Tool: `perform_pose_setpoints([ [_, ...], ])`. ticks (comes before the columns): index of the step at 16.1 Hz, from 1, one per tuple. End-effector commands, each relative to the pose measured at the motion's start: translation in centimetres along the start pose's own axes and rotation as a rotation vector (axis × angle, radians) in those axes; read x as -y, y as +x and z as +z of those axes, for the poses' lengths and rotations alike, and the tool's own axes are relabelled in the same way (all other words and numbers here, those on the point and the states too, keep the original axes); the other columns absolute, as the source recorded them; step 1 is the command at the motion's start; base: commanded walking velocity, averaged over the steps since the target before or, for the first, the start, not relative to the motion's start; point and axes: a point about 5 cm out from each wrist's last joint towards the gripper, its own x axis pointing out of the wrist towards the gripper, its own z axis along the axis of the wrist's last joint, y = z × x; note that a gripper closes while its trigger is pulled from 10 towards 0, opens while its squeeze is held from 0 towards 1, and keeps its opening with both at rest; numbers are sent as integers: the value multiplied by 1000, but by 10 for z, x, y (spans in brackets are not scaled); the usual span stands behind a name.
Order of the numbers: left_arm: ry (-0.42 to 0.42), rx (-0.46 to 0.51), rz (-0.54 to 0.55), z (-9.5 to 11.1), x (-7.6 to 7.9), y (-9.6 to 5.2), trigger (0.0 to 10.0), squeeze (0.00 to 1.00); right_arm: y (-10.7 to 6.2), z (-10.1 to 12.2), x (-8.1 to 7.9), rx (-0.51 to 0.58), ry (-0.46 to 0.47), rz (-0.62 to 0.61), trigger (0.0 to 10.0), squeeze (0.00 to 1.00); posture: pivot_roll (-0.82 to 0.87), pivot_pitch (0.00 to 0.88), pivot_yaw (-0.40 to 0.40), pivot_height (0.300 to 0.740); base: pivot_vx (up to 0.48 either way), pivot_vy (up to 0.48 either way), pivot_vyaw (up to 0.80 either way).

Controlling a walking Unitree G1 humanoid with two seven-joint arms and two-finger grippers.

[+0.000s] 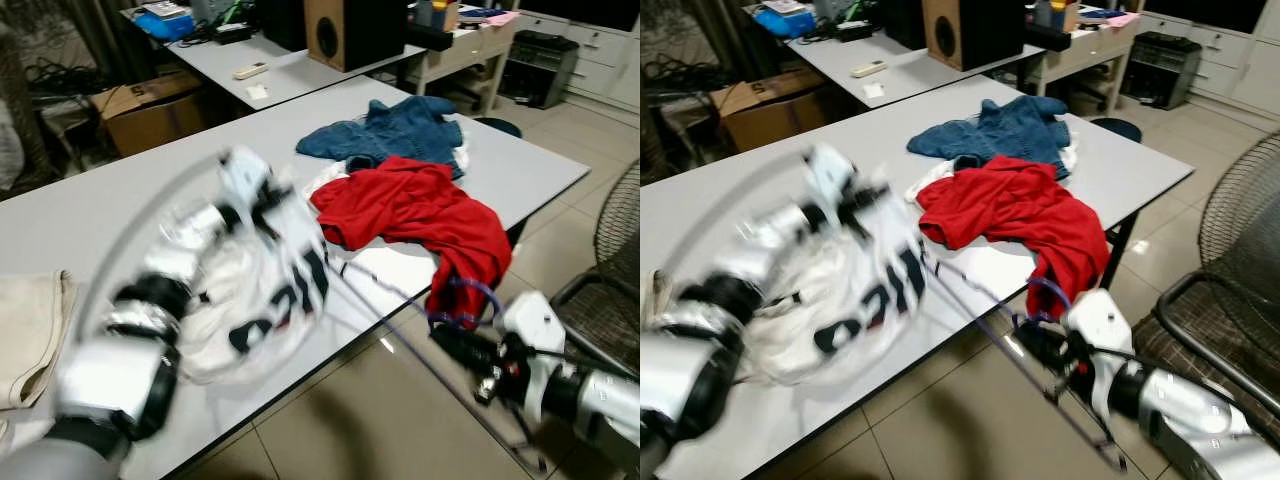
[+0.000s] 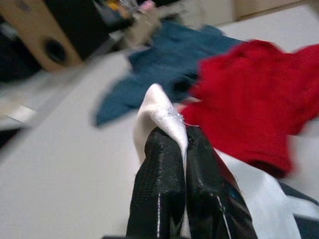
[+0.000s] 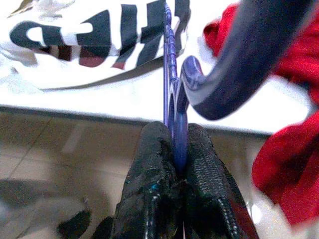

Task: Hang hanger

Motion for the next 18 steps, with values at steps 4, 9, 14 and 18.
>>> perform_pose_setpoints([
  [4,470,333,142,138,-63,-19,0,0,11,11,9,54,-58,-36,10000,0,-59,0,97,740,0,0,0],
  [9,630,527,20,196,-59,-34,0,0,19,14,13,96,-70,-108,10000,0,-49,0,99,740,0,0,0],
  [14,440,227,-249,56,-4,-12,0,0,17,6,-4,76,-41,-66,10000,0,-66,0,107,740,0,0,0],
  [18,194,11,-359,-26,36,-29,10000,0,7,2,-13,55,-23,-5,10000,0,-70,0,105,740,0,0,0],
])
